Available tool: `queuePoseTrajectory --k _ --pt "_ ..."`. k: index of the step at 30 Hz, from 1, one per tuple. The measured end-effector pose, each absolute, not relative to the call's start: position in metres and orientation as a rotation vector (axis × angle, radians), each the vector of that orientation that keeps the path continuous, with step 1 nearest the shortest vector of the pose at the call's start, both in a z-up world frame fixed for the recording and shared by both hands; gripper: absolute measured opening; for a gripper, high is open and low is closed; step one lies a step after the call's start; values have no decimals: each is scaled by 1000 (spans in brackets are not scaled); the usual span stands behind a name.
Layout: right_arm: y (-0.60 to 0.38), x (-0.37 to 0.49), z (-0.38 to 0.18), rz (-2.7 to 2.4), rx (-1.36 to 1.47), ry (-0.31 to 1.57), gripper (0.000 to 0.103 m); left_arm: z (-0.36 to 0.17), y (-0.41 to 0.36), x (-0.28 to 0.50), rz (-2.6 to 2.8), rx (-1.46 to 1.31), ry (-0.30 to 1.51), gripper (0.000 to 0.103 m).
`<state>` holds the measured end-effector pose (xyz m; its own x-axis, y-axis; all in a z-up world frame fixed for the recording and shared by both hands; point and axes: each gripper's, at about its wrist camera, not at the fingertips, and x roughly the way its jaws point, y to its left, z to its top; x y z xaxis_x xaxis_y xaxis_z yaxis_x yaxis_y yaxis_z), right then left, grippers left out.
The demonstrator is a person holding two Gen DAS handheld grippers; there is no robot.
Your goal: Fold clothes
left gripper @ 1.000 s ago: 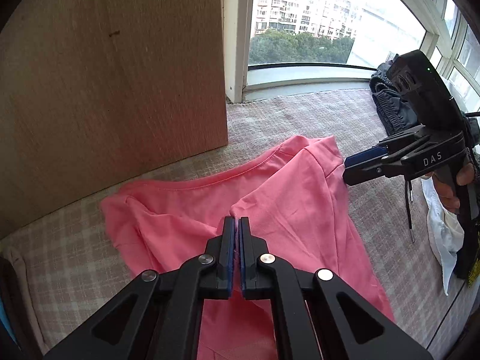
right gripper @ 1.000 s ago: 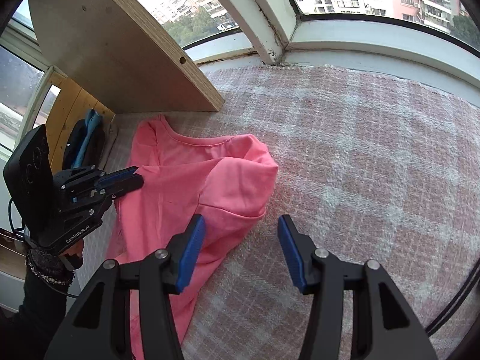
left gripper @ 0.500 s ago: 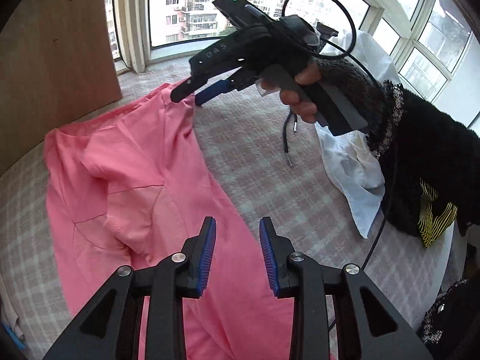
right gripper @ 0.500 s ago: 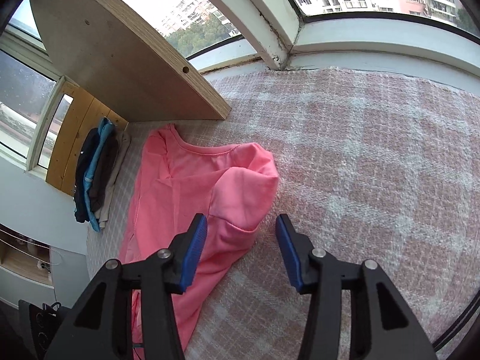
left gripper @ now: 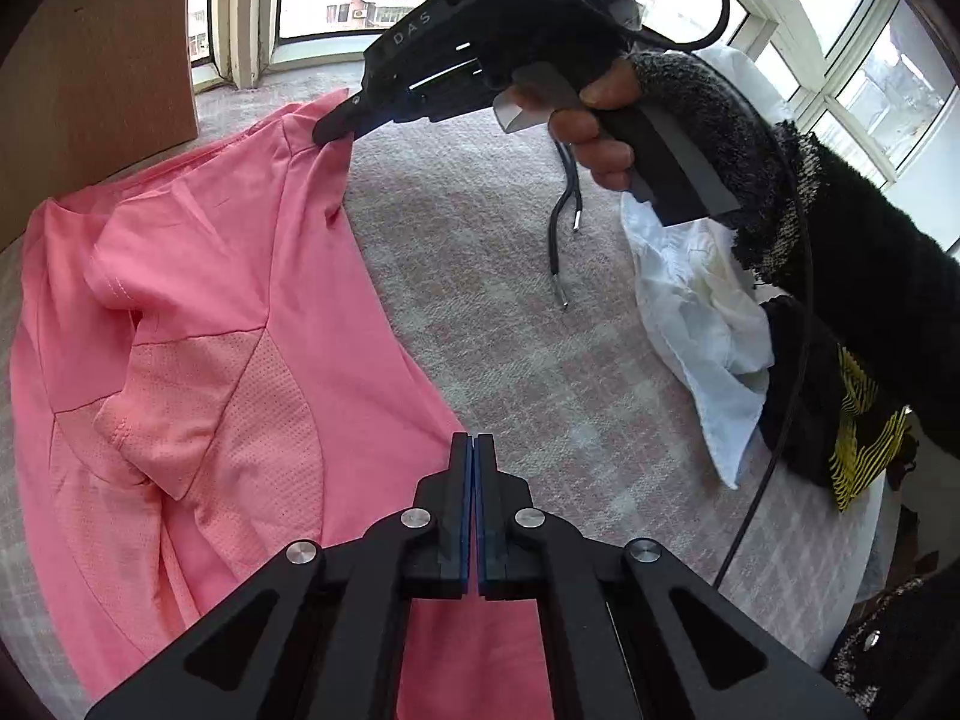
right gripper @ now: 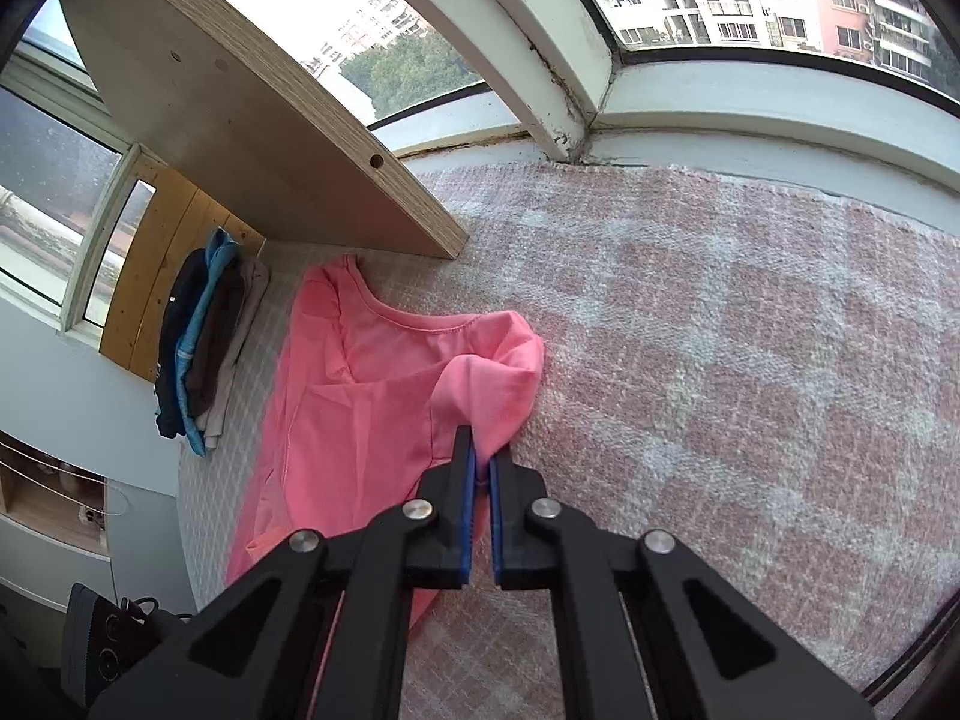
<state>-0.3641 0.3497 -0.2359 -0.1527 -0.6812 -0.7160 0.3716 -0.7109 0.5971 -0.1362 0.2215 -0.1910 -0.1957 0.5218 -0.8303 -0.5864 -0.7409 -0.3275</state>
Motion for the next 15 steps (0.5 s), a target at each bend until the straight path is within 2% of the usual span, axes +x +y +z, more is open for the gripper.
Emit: queuePoseTrajectory --k 2,5,7,11,12,15 --pt "353 -370 -227 -1976 1403 -363 4 -181 221 -134 1982 -1304 53 0" --pt "343 -372 -233 -2062 1468 -171 7 -185 218 -135 1971 -1338 20 0" --pt "344 -372 -238 -2077 1510 -140 8 -187 216 -136 1963 -1361 -1 0" --pt "363 -356 -208 -2239 1388 -184 14 -191 211 -137 1948 -1404 -46 20" --pt "364 -347 -199 -2255 1353 -180 14 -177 206 -130 1966 -1378 -67 25" --pt "348 -315 -188 -2136 1305 -120 14 -143 170 -109 2065 -1307 -46 33"
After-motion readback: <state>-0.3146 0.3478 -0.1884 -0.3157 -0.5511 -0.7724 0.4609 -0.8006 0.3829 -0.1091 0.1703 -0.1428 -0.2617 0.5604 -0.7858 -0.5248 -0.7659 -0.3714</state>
